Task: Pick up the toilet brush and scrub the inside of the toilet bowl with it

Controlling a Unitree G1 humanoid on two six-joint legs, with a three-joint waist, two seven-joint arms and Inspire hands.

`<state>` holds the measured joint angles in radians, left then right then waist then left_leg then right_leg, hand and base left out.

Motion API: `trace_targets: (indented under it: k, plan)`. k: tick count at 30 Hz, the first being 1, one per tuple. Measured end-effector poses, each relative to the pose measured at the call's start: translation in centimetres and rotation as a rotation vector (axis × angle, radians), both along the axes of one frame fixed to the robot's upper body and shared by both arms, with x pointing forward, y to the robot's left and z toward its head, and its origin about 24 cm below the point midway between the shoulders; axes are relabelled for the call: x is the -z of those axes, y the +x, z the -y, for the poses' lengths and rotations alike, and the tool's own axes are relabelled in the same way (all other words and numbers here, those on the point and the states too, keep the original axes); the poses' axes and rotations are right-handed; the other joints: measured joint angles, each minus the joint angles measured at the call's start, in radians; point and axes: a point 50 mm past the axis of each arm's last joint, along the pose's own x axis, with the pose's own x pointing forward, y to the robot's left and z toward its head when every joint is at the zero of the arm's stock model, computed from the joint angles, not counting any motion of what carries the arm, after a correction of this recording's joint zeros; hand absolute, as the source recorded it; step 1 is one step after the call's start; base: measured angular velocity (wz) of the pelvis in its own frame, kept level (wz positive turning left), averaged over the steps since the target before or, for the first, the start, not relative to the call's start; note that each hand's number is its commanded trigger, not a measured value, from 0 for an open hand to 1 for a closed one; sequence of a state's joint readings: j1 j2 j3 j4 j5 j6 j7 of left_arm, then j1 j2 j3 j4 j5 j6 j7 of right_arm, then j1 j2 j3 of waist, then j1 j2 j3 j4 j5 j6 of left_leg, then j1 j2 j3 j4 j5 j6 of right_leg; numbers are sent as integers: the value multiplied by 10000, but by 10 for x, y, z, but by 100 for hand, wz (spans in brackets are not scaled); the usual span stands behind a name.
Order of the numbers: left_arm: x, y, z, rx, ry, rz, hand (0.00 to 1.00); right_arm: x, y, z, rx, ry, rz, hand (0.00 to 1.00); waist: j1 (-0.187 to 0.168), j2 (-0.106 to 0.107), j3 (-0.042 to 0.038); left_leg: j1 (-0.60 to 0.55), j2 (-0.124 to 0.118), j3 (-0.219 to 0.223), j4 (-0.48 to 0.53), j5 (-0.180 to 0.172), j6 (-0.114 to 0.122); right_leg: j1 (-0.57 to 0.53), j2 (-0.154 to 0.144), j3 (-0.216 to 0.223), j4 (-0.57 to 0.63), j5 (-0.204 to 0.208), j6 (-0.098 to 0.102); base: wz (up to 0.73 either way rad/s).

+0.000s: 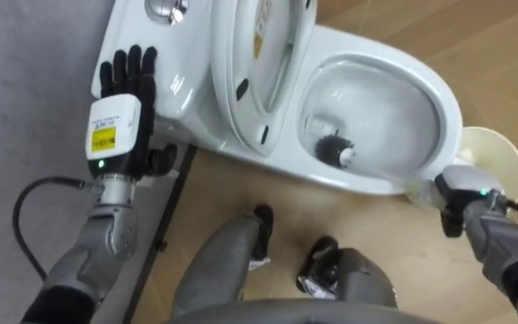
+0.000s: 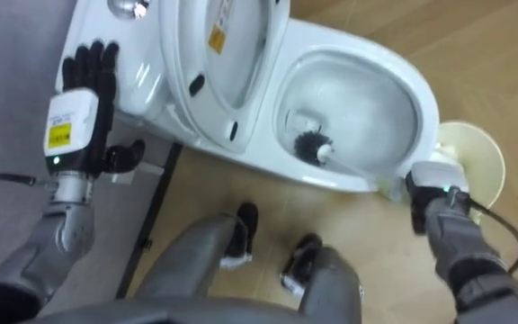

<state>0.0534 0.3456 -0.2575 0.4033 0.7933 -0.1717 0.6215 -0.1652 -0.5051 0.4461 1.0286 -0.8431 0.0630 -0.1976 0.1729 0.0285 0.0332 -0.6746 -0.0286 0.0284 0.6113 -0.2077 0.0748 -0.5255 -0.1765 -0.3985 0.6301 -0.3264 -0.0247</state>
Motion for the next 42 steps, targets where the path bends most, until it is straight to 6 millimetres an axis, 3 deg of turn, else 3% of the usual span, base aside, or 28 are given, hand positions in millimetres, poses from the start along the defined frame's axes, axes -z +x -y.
trace_targets:
  k: [5, 12, 17, 19, 22, 26, 28, 36, 38, 42]
  plan:
    - [-11, 14, 0, 224, 240, 446, 0, -17, 20, 7, -365, -576, 756, 100, 206, 18, -10, -762, -1, -59, 502, -11, 5, -790, -145, 44, 691, -104, -98, -1]
    - [-32, 33, 0, 742, 718, 1553, 0, -59, 80, -3, -1200, -955, 2256, 100, 607, 101, 41, -2163, -6, -6, 1136, 58, 18, -2324, -339, 195, 1625, -186, -270, -3]
    - [-41, 38, 4, 822, 737, 2074, 0, -85, 107, -7, -616, -701, 3459, 100, 856, 37, 109, -2651, -5, 117, 1177, 178, 12, -2933, -381, 359, 1897, -191, -345, -1]
    - [-44, 38, 2, 596, 768, 2402, 0, -92, 114, -8, -196, -188, 3889, 100, 822, -163, 241, -2668, 0, 231, 1117, 187, -8, -3092, -392, 519, 1974, -220, -375, -8]
    - [-48, 37, -1, 519, 930, 2636, 0, -94, 115, -6, 677, 805, 4257, 100, 791, -296, 322, -2780, 6, 277, 1138, 197, -26, -3234, -445, 512, 2083, -288, -422, 1]
    - [-48, 32, -8, 297, 1236, 2598, 0, -98, 116, -2, 1765, 1854, 4912, 100, 687, -309, 324, -2805, 11, 408, 1089, 207, -32, -3394, -445, 676, 2116, -278, -427, -6]
    - [-49, 30, -12, 2, 1294, 2657, 0, -100, 116, 1, 2296, 2329, 5250, 100, 461, -313, 318, -2818, 9, 448, 1120, 206, -29, -3438, -468, 710, 2162, -278, -429, -2]
    - [-46, 30, -14, -509, 1594, 2316, 0, -97, 114, 0, 2187, 2458, 5170, 100, 156, -312, 299, -2758, -28, 601, 1156, 262, 48, -3491, -596, 809, 2392, -285, -437, -1]
    - [-45, 31, -15, -501, 1640, 2127, 0, -95, 113, -3, 1910, 2230, 5044, 100, 174, -253, 264, -2717, -17, 598, 1172, 264, 53, -3434, -566, 818, 2361, -268, -425, -7]
    - [-38, 31, -12, -309, 1728, 1680, 0, -86, 108, -14, 573, 1321, 4413, 100, 354, 113, 185, -2524, 112, 509, 1166, 253, 64, -3085, -409, 666, 2049, -138, -408, -5]
